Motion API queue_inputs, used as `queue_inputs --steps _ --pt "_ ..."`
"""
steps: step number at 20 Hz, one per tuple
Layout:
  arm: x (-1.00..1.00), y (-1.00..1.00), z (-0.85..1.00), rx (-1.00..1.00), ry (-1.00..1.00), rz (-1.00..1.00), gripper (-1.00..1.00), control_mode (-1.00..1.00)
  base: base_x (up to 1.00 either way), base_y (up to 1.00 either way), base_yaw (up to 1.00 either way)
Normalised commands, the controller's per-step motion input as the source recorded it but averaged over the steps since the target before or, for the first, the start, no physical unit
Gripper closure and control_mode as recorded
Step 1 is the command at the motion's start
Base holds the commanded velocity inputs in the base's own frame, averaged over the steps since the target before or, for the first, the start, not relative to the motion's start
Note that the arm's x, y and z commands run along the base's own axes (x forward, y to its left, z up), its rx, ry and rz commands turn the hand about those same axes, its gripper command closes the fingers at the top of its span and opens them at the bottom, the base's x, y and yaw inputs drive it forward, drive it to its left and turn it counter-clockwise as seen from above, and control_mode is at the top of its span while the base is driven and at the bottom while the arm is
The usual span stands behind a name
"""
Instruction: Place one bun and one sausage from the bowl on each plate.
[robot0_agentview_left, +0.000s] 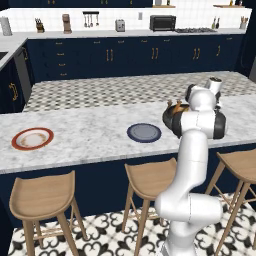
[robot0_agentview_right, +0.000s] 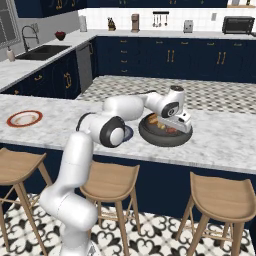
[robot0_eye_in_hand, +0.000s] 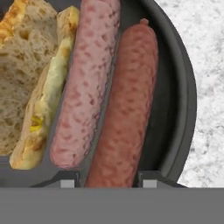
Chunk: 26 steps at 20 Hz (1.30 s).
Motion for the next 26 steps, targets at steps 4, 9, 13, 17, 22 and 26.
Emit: queue_inputs --steps 4,9,13,17,22,26 --pt "-0.51 0.08 0.37 0.0 0.0 0.09 1.0 -1.0 0.0 0.0 0.0" --pt "-0.57 0.73 0.3 -0.02 0.0 0.08 1.0 -1.0 0.0 0.0 0.0" --pt "-0.39 0.87 0.29 -0.02 0.0 0.11 1.0 -1.0 0.0 0.0 0.0" --pt "-0.27 0.94 0.16 -0.06 0.0 0.11 1.0 -1.0 0.0 0.0 0.0" --pt "-0.04 0.98 0.0 -0.06 0.01 0.16 1.0 -1.0 0.0 0.0 0.0" --pt "0.09 0.74 0.0 -0.01 0.03 0.13 1.0 -1.0 0.0 0.0 0.0"
